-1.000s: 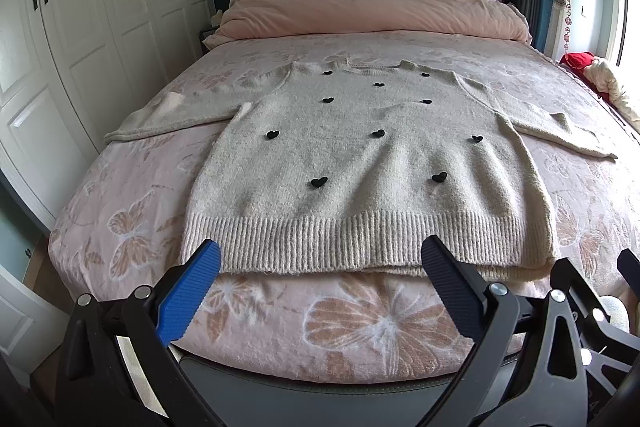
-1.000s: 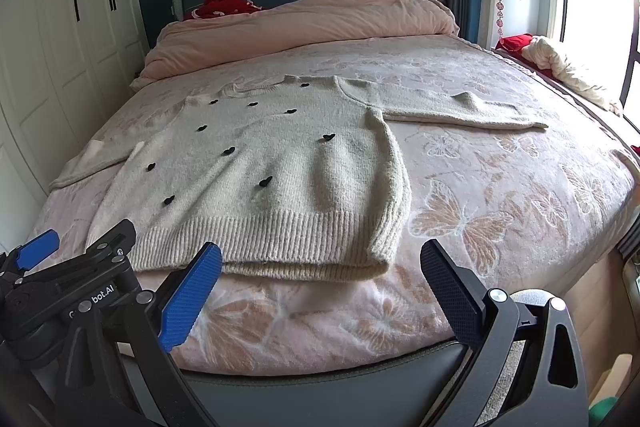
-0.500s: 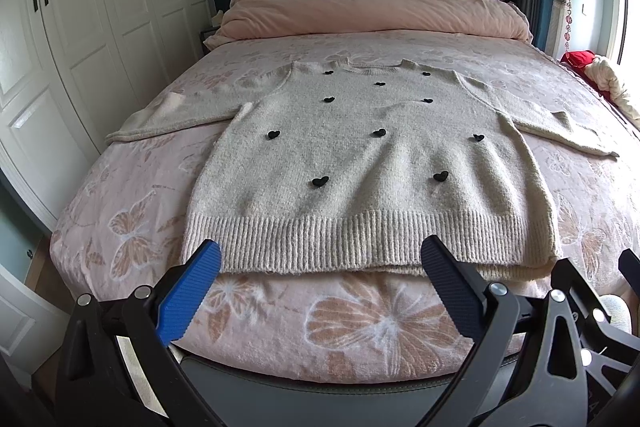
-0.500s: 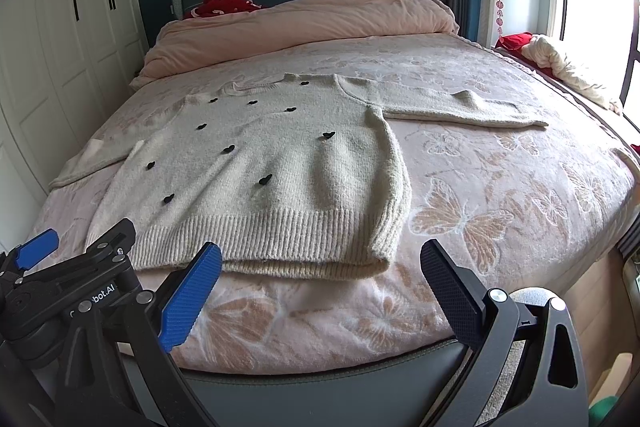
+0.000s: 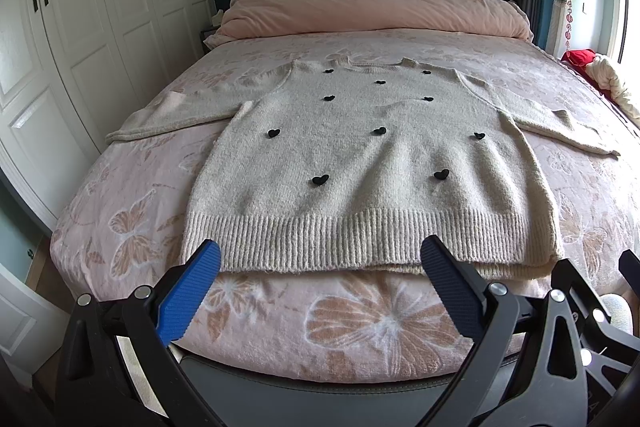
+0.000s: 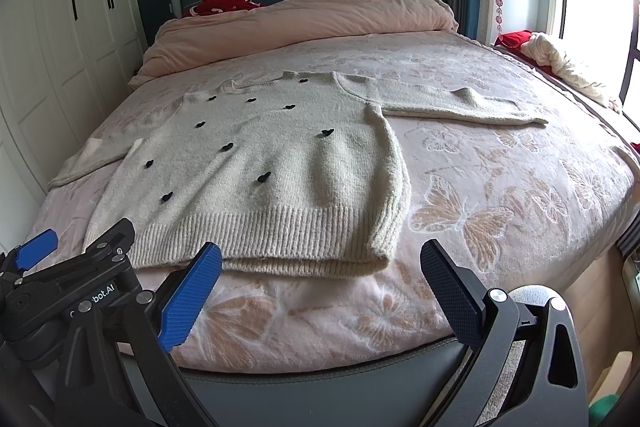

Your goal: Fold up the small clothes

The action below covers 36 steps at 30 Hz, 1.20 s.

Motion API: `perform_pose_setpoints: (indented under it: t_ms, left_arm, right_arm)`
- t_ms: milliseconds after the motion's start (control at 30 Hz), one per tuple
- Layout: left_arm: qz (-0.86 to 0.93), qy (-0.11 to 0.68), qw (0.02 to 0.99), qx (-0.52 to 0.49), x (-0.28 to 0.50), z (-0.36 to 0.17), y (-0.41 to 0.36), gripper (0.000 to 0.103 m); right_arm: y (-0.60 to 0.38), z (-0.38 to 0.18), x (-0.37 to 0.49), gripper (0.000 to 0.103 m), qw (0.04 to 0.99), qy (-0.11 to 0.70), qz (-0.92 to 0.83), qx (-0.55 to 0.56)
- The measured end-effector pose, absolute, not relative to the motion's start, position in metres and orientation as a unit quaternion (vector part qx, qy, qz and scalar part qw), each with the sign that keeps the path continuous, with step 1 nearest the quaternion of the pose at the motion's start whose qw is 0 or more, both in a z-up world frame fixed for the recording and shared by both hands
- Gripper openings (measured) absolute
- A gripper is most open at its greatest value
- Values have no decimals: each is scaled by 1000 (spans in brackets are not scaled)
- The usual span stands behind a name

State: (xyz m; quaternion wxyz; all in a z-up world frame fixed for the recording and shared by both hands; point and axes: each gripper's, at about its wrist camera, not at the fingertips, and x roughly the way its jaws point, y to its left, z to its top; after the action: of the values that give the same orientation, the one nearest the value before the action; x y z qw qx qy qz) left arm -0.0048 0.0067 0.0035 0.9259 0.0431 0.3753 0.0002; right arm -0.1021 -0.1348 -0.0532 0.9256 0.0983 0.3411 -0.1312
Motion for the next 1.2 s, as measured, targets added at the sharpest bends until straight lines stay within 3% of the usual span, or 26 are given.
perform_pose_setpoints:
  t_ms: [1200]
  left_arm:
    - [2,379,924,44,-6,-4,8,98]
  right_arm:
    - [-138,-63,-101,98,922,349,-131,103]
